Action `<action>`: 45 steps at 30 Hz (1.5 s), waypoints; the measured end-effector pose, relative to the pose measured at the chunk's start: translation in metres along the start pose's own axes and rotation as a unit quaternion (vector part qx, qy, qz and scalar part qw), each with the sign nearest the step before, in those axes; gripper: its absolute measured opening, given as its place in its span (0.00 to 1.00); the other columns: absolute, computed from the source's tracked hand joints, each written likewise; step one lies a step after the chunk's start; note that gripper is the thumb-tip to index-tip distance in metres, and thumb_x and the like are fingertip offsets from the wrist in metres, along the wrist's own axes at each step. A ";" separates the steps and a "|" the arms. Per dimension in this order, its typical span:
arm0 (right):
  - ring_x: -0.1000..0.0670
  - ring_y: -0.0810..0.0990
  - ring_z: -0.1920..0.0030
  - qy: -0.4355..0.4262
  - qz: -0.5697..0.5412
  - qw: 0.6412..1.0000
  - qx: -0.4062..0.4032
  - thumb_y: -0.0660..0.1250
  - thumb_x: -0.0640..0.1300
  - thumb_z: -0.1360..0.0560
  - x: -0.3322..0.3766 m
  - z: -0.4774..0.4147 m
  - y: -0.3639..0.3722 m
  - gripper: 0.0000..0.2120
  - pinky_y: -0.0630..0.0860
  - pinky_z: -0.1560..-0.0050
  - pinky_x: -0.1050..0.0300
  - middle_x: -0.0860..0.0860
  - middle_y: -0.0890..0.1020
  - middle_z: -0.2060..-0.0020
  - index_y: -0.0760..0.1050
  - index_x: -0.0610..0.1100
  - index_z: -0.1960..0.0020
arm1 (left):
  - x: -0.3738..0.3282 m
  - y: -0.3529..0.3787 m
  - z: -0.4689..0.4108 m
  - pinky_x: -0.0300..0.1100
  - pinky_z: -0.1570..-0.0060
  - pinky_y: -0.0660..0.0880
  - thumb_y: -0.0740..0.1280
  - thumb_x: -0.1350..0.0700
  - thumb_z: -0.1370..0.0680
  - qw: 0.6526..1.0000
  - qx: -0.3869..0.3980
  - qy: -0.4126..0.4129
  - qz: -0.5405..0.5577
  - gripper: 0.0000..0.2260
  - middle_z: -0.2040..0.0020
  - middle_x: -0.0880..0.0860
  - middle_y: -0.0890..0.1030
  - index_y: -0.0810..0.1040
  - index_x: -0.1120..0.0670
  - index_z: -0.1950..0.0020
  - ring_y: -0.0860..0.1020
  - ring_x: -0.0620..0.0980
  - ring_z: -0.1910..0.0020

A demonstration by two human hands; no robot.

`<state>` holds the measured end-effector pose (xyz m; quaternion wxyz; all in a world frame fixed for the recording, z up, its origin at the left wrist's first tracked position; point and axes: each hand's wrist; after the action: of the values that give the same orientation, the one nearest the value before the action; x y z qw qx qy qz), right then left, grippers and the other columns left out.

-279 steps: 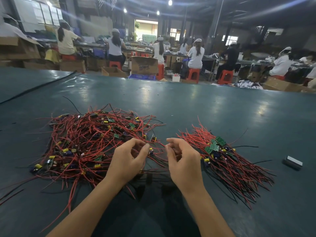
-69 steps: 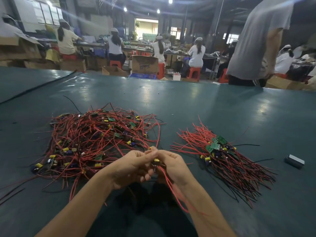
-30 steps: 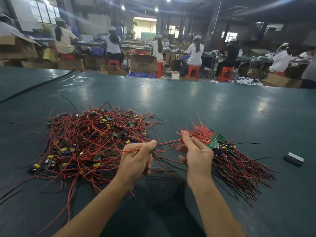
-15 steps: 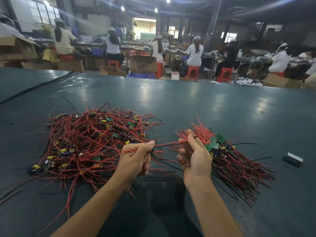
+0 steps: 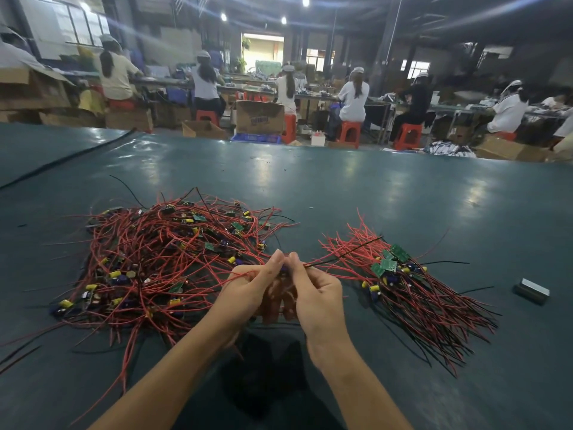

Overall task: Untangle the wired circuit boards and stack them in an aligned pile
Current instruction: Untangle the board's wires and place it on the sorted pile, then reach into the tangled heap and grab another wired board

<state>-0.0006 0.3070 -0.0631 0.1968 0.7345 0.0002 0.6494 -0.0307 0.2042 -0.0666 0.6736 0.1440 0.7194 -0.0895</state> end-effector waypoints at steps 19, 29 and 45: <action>0.60 0.72 0.76 0.084 -0.317 0.906 -0.267 0.64 0.40 0.19 0.041 -0.040 -0.085 0.05 0.67 0.78 0.69 0.48 0.82 0.57 0.75 0.41 0.54 | 0.016 0.000 0.001 0.37 0.79 0.70 0.59 0.35 0.25 0.984 0.056 0.074 -0.154 0.27 0.70 0.56 0.81 0.81 0.58 0.62 0.78 0.50 0.75; 0.60 0.72 0.78 0.121 -0.313 0.906 -0.257 0.59 0.53 0.17 0.038 -0.042 -0.091 0.16 0.66 0.80 0.69 0.53 0.82 0.64 0.76 0.42 0.54 | 0.015 -0.003 0.003 0.43 0.64 0.74 0.61 0.45 0.20 0.827 0.008 0.353 -0.438 0.20 0.65 0.49 0.80 0.81 0.57 0.61 0.77 0.48 0.65; 0.56 0.81 0.54 -0.158 0.352 0.920 -0.067 0.70 0.43 0.23 -0.019 -0.026 -0.029 0.08 0.76 0.48 0.59 0.54 0.85 0.54 0.83 0.45 0.46 | 0.034 -0.035 -0.017 0.49 0.34 0.63 0.61 0.48 0.23 0.781 -0.035 0.057 -0.621 0.24 0.38 0.46 0.71 0.66 0.43 0.26 0.68 0.49 0.38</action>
<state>-0.0204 0.3367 -0.0875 0.0015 0.7652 -0.3326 0.5512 -0.0605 0.1796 -0.1017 0.4351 -0.3526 0.6927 -0.4544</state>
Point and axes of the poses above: each hand's wrist, its own z-axis away from the middle knuckle, its own y-axis out of the palm, x = y × z
